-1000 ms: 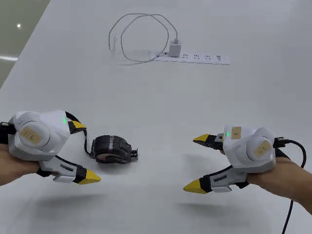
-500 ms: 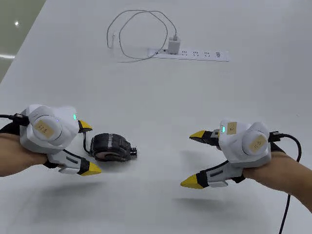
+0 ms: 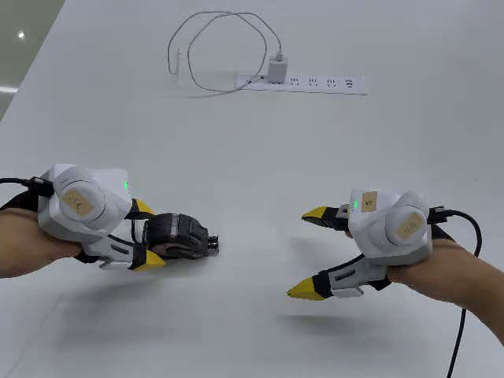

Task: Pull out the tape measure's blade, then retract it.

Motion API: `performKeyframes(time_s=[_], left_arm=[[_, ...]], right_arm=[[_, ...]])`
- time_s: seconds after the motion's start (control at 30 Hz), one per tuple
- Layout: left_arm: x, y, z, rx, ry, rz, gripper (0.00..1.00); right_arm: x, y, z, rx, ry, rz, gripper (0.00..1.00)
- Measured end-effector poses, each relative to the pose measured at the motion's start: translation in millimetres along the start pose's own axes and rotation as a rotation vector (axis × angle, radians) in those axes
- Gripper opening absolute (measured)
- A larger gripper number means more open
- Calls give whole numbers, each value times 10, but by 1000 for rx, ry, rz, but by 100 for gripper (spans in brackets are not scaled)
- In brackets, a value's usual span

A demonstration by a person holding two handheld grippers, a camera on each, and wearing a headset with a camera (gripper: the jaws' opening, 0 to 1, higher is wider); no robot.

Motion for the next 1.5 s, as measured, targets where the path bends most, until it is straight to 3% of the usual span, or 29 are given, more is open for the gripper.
performKeyframes(time_s=[0.53, 0.97, 1.33, 1.5], left_arm=[[74, -15, -19, 12, -8, 17, 29], [80, -23, -27, 42, -35, 32, 28], [79, -15, -33, 91, -60, 21, 27], [82, -18, -30, 85, -57, 24, 27]], right_arm=[[29, -1, -15, -2, 6, -5, 69], [90, 10, -55, -3, 12, -6, 62], [248, 0, -155, -1, 44, -16, 59], [320, -14, -207, 8, 61, -20, 59]])
Point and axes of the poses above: the centre of the closed fingertips' face, and the gripper's own axes: x roughly forward along the fingers, y roughly to its right, z roughly out of its underside, the point moved 8 cm from there along -x, roughly backward along the fingers, and after that the axes turned 12 degrees about z, right-handed, at the moved point
